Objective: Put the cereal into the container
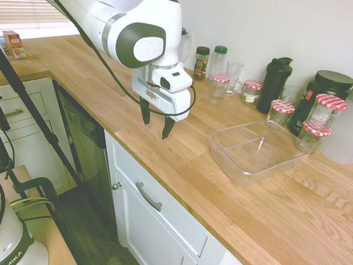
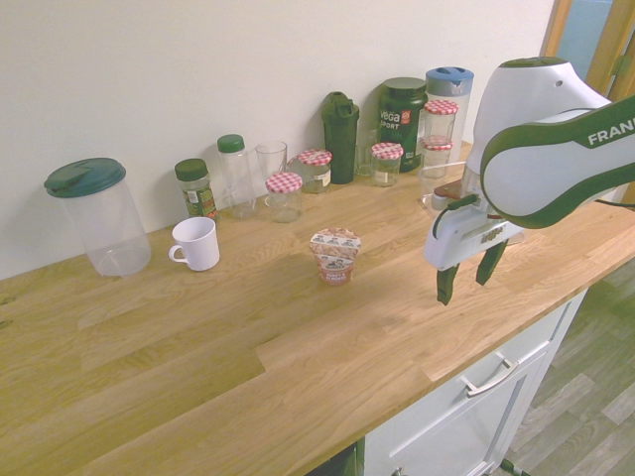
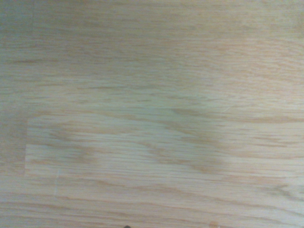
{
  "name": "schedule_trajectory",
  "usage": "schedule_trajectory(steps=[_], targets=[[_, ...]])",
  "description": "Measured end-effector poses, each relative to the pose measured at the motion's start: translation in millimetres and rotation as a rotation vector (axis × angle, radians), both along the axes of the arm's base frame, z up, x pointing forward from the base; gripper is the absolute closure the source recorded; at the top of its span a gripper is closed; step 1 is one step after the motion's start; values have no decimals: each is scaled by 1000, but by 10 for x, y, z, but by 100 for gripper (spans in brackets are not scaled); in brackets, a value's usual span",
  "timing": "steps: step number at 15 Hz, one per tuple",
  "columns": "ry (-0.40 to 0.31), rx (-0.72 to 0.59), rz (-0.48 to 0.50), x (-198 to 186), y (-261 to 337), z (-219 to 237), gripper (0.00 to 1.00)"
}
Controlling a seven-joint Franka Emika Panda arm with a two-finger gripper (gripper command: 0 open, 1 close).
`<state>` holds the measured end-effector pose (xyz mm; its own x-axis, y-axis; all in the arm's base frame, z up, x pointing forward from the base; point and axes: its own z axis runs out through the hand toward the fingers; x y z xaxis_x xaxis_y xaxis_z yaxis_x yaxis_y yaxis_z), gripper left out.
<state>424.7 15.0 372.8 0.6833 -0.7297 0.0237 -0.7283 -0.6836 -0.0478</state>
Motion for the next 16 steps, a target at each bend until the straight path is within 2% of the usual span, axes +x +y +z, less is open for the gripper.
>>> schedule_trajectory(steps=[2, 9, 12, 16], targets=[[5, 0, -14, 0, 7, -15, 0], [-162, -9, 61, 369, 548, -23, 0], [-228, -3, 76, 655, 612, -40, 0], [-276, 12, 124, 1130, 928, -145, 0]])
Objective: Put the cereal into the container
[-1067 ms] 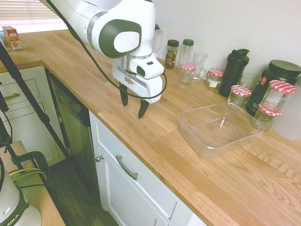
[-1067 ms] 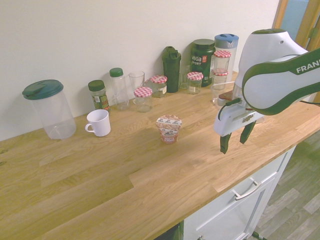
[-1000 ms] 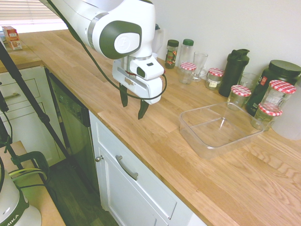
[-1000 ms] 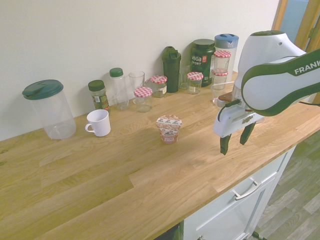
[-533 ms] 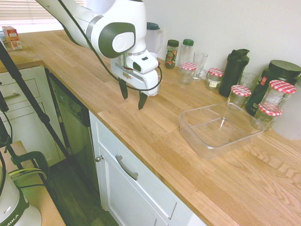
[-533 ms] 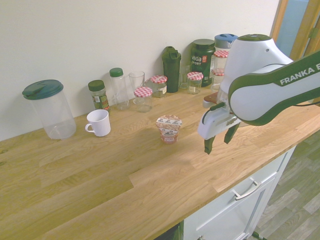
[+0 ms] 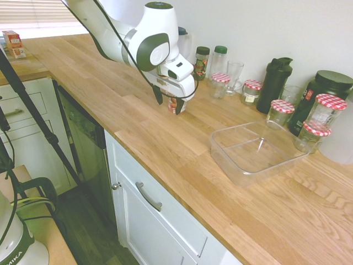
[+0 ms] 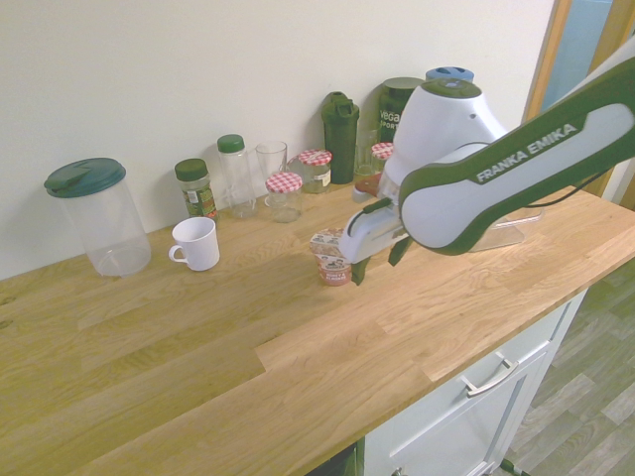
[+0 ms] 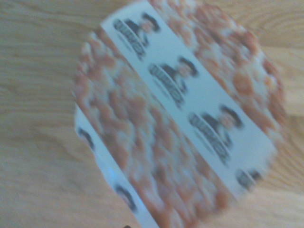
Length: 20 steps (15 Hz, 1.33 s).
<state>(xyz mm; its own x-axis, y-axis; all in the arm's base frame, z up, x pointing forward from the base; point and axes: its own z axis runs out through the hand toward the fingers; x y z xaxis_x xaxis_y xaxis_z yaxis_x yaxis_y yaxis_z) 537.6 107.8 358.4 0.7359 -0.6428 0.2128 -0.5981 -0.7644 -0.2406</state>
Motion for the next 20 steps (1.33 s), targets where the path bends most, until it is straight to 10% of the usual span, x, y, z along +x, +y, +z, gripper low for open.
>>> schedule_trajectory(steps=[7, 8, 20], targets=[[-34, -53, 35, 482, 252, -118, 0], [-36, -54, 40, 517, 289, -126, 100], [-47, -46, 27, 540, 243, -142, 100]])
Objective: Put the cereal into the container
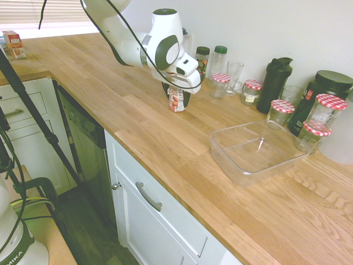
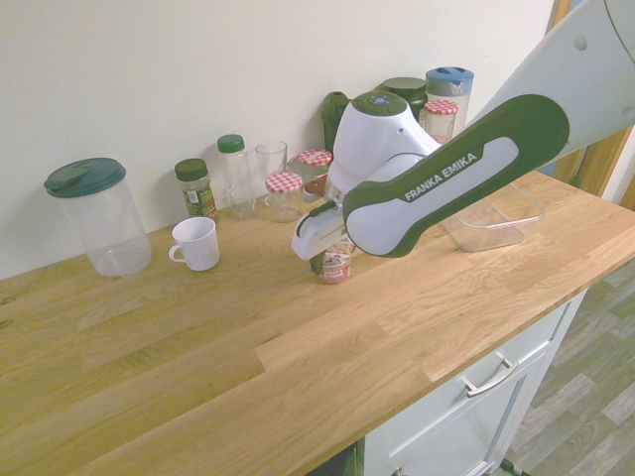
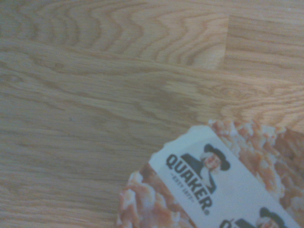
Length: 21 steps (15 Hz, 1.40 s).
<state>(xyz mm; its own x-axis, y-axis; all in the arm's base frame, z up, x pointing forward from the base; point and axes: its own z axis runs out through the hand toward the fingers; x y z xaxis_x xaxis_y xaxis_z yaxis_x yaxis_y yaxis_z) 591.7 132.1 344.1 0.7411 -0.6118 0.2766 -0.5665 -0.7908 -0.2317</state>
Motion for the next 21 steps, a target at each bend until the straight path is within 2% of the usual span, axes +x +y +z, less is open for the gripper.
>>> schedule_trajectory(steps=[5, 9, 12, 14, 21], targets=[[-24, 6, -13, 16, -81, 61, 100], [-120, 22, -55, 38, -446, 632, 100], [-187, 13, -118, -64, -971, 1082, 100], [-204, 2, -173, -214, -1413, 1218, 100], [-204, 27, -338, -582, -2854, 1169, 100]])
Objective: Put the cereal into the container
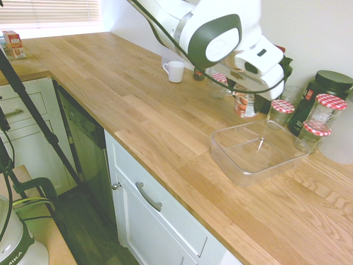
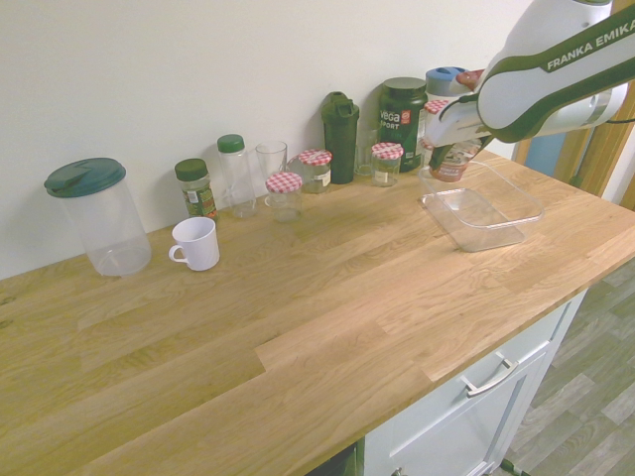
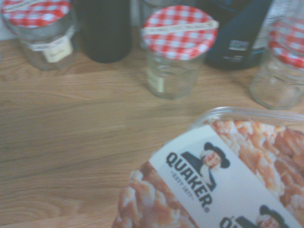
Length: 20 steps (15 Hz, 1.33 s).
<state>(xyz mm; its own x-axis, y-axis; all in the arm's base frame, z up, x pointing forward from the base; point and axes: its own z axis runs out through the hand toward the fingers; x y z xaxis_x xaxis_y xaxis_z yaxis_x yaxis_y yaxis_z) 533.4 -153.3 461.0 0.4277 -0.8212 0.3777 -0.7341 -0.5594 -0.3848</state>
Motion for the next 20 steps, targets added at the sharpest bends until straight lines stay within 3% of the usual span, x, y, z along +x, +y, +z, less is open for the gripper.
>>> schedule_trajectory(steps=[3, 7, 13, 14, 20], targets=[[33, 22, -48, -30, -386, -235, 100], [105, 38, -73, 162, -527, -712, 100], [211, 62, -95, 227, -695, -1072, 100], [213, 65, -95, 234, -688, -1093, 0], [223, 88, -91, 242, -692, -1080, 0]])
